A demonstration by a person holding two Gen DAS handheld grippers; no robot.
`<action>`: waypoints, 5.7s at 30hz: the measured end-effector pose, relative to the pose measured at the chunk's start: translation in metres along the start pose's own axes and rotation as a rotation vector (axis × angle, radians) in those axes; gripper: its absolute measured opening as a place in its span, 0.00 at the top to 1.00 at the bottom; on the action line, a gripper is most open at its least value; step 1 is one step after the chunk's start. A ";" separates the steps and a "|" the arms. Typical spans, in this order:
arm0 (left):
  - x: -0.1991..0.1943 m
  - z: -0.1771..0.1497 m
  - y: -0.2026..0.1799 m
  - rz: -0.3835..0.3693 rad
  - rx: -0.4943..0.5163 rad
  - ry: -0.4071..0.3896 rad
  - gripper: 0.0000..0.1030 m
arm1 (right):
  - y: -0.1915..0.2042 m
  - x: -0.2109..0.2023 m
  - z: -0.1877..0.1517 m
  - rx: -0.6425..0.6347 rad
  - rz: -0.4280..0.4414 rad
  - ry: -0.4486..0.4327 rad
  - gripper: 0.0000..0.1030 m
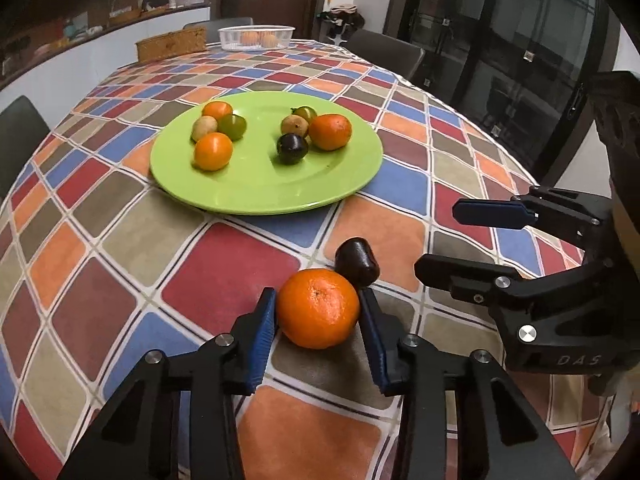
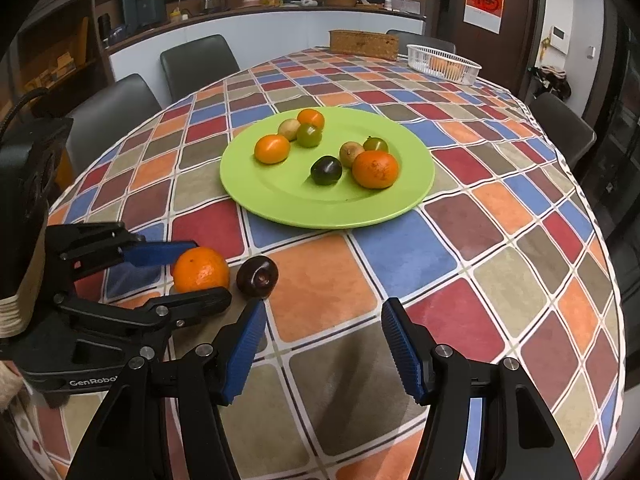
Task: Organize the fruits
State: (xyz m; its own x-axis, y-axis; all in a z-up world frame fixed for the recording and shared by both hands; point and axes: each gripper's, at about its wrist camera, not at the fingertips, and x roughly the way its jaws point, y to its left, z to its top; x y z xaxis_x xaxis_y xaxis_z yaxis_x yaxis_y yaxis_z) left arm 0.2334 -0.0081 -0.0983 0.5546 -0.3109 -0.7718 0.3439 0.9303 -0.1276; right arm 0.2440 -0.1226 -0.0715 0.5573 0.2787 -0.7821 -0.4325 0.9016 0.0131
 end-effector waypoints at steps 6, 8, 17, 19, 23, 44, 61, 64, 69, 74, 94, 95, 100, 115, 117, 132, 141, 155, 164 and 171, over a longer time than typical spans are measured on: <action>-0.019 -0.002 0.008 0.034 -0.029 -0.031 0.61 | 0.006 0.004 0.004 -0.011 0.033 0.004 0.41; -0.025 -0.003 0.012 0.044 -0.045 -0.041 0.61 | 0.010 0.007 0.006 -0.019 0.044 0.008 0.41; -0.034 -0.006 0.027 0.069 -0.096 -0.051 0.61 | 0.025 0.029 0.017 -0.023 0.093 0.046 0.49; -0.034 -0.007 0.029 0.070 -0.102 -0.052 0.61 | 0.028 0.034 0.018 -0.023 0.095 0.055 0.52; -0.036 -0.008 0.031 0.076 -0.108 -0.056 0.61 | 0.031 0.041 0.019 -0.027 0.099 0.075 0.67; -0.066 0.014 0.016 0.067 -0.091 -0.154 0.61 | 0.028 -0.010 0.032 0.004 0.107 -0.063 0.72; -0.087 0.067 0.005 0.076 -0.053 -0.269 0.61 | 0.003 -0.042 0.072 0.037 0.061 -0.216 0.72; -0.086 0.078 0.006 0.077 -0.045 -0.276 0.61 | -0.002 -0.043 0.081 0.038 0.056 -0.230 0.72; -0.080 0.092 0.011 0.074 -0.049 -0.277 0.61 | -0.008 -0.040 0.098 0.039 0.049 -0.252 0.72; -0.069 0.104 0.019 0.060 -0.070 -0.265 0.61 | -0.017 -0.035 0.114 0.055 0.054 -0.266 0.72; 0.000 0.131 0.050 0.063 -0.092 -0.171 0.61 | -0.047 0.039 0.152 0.063 0.041 -0.168 0.72; 0.003 0.132 0.052 0.062 -0.093 -0.164 0.61 | -0.049 0.044 0.154 0.066 0.040 -0.159 0.72; 0.020 0.133 0.057 0.061 -0.097 -0.125 0.61 | -0.053 0.064 0.159 0.062 0.035 -0.122 0.72; 0.043 0.132 0.068 0.064 -0.105 -0.060 0.58 | -0.056 0.095 0.159 0.079 0.049 -0.045 0.71; 0.039 0.131 0.066 0.071 -0.101 -0.072 0.55 | -0.057 0.094 0.158 0.087 0.049 -0.044 0.71; -0.041 0.118 0.045 0.185 -0.097 -0.217 0.49 | -0.049 0.011 0.130 0.120 0.002 -0.172 0.63; -0.090 0.097 0.023 0.238 -0.087 -0.282 0.37 | -0.028 -0.051 0.098 0.117 -0.051 -0.249 0.55; -0.142 0.049 -0.010 0.275 -0.085 -0.324 0.26 | 0.000 -0.114 0.043 0.123 -0.091 -0.310 0.46; -0.170 0.026 -0.027 0.273 -0.076 -0.359 0.26 | 0.016 -0.143 0.018 0.126 -0.097 -0.337 0.46; -0.184 0.013 -0.037 0.269 -0.069 -0.375 0.26 | 0.024 -0.161 0.002 0.130 -0.111 -0.358 0.46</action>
State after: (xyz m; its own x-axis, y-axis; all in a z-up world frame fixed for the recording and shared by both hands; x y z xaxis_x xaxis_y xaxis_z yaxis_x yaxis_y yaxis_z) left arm 0.1283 0.0119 0.0560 0.8574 -0.0938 -0.5061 0.1058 0.9944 -0.0050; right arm 0.1453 -0.1454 0.0558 0.8176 0.2544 -0.5166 -0.2751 0.9607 0.0378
